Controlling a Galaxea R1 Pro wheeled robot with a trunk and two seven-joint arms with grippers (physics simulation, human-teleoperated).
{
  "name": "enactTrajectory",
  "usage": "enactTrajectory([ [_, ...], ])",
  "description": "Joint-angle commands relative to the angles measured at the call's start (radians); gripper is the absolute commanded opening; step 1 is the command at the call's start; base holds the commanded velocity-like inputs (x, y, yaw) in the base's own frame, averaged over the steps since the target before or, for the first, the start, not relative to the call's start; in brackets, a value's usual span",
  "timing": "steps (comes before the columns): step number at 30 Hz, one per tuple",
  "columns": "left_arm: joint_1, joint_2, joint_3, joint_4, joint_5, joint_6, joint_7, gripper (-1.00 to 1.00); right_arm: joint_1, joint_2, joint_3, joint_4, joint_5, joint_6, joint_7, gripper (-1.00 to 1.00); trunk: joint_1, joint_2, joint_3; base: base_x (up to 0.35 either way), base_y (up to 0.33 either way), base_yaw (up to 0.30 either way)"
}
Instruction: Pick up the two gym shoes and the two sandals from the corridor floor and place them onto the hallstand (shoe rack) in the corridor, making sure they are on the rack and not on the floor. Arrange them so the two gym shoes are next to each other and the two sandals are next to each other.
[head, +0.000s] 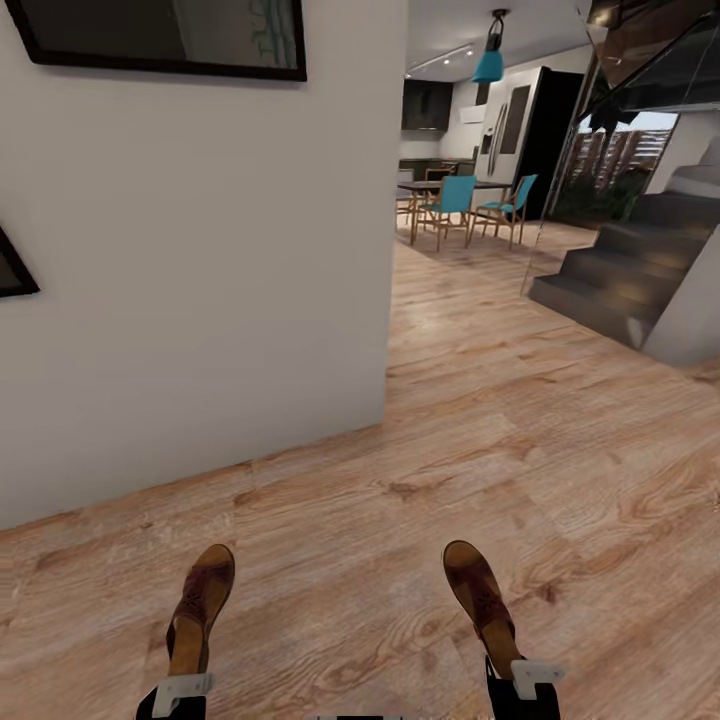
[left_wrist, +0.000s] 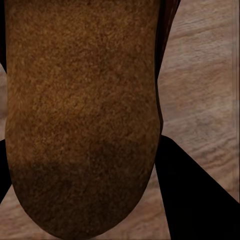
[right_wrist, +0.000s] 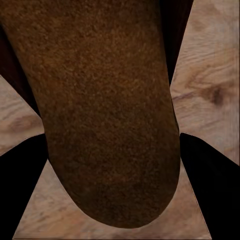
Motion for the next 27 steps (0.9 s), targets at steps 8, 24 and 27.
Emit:
enactTrajectory([
  [8,-0.001,0.001,0.009,0.000,-0.002,-0.003,-0.012,-1.00,-0.001,0.001,-0.008,0.001,0.010,-0.003,-0.001,-1.00,0.000,0.000,-0.001,0.000,0.000,-0.300],
  [24,-0.001,-0.002,0.009,0.000,-0.003,-0.004,-0.019,-1.00,-0.001,0.002,-0.008,0.001,0.010,-0.003,-0.001,-1.00,0.000,0.000,-0.001,0.005,0.000,-0.300],
  [27,-0.001,-0.002,0.009,0.000,-0.003,-0.004,-0.018,-1.00,-0.001,0.002,-0.008,0.001,0.010,-0.003,-0.001,-1.00,0.000,0.000,-0.001,0.195,-0.029,-0.300],
])
